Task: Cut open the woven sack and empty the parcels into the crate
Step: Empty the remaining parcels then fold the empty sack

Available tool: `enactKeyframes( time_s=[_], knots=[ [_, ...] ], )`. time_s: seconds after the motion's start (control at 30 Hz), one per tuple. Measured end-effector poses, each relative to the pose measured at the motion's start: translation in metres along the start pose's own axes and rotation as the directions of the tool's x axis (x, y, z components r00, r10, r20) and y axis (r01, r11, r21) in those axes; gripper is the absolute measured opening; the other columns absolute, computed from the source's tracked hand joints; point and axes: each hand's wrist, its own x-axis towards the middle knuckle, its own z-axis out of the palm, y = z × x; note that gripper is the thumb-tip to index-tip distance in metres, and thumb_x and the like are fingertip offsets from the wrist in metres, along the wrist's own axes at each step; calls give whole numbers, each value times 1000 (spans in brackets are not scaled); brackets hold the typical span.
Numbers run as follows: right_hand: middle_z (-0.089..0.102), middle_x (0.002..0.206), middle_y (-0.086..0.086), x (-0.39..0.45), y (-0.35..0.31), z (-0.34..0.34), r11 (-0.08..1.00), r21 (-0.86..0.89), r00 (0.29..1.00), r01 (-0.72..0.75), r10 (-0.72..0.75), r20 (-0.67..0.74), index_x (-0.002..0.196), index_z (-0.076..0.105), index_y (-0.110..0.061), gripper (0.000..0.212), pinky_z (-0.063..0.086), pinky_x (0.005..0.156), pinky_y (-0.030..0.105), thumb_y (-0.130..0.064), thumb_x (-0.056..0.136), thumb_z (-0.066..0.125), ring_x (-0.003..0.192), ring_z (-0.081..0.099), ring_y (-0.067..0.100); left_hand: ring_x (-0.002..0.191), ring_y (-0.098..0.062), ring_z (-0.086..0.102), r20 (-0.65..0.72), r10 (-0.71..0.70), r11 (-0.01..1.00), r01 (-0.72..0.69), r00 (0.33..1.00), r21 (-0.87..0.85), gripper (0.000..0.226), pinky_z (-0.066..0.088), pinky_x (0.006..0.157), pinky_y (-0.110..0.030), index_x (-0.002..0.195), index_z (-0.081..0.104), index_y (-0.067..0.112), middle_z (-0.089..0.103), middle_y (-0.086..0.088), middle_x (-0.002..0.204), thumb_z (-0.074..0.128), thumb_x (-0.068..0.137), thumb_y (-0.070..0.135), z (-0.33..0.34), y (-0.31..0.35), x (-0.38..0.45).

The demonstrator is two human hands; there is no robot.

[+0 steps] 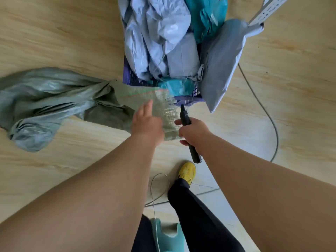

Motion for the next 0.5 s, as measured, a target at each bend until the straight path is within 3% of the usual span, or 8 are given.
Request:
enactKeyframes(
  time_s=[0.1, 0.2, 0.27, 0.33, 0.4, 0.5],
  knots=[
    [61, 89, -2, 24, 11, 14, 998, 8, 998, 59, -59, -21, 95, 67, -26, 37, 58, 83, 45, 2, 81, 49, 74, 58, 19, 147, -28, -14, -81, 96, 987, -85, 992, 137, 20, -2, 118, -47, 102, 69, 24, -22, 0, 159, 64, 85, 15, 7, -13, 34],
    [57, 127, 11, 46, 12, 27, 986, -14, 983, 164, -165, -78, 78, 61, -36, 41, 54, 90, 47, 2, 78, 48, 103, 62, 31, 146, -29, -21, -152, 136, 972, -102, 979, 211, 36, -7, 116, -50, 110, 66, 27, -24, -1, 158, 62, 80, 7, 7, -17, 73],
    [51, 137, 9, 55, 13, 32, 982, -3, 977, 187, -187, -99, 74, 59, -39, 43, 53, 90, 47, 2, 77, 46, 112, 60, 31, 147, -28, -14, -102, 121, 945, -84, 987, 315, 43, -8, 116, -50, 124, 60, 28, -8, -2, 161, 61, 83, 16, 8, -16, 93],
    [54, 131, 9, 56, 16, 35, 982, 4, 976, 191, -189, -109, 75, 59, -40, 43, 55, 88, 46, 1, 75, 45, 106, 62, 30, 146, -26, 12, -59, 88, 924, -60, 994, 378, 55, -3, 118, -50, 136, 48, 23, 27, -7, 154, 60, 82, 20, 15, -15, 96],
    [62, 114, 7, 48, 23, 36, 987, 23, 980, 161, -158, -119, 78, 60, -39, 42, 57, 83, 45, 1, 76, 47, 89, 65, 27, 128, -26, 44, -83, 52, 956, -25, 995, 293, 49, 18, 114, -48, 131, 50, 19, 50, -7, 131, 60, 83, 16, 29, -18, 72],
    [65, 95, 4, 22, 35, 38, 994, 63, 991, 93, -86, -106, 92, 62, -35, 42, 58, 79, 47, 3, 77, 50, 81, 66, 28, 102, -26, 59, -61, -25, 992, 18, 998, -122, 23, 47, 88, -40, 110, 58, 18, 57, -6, 114, 55, 90, 9, 47, -30, 9]
  ],
)
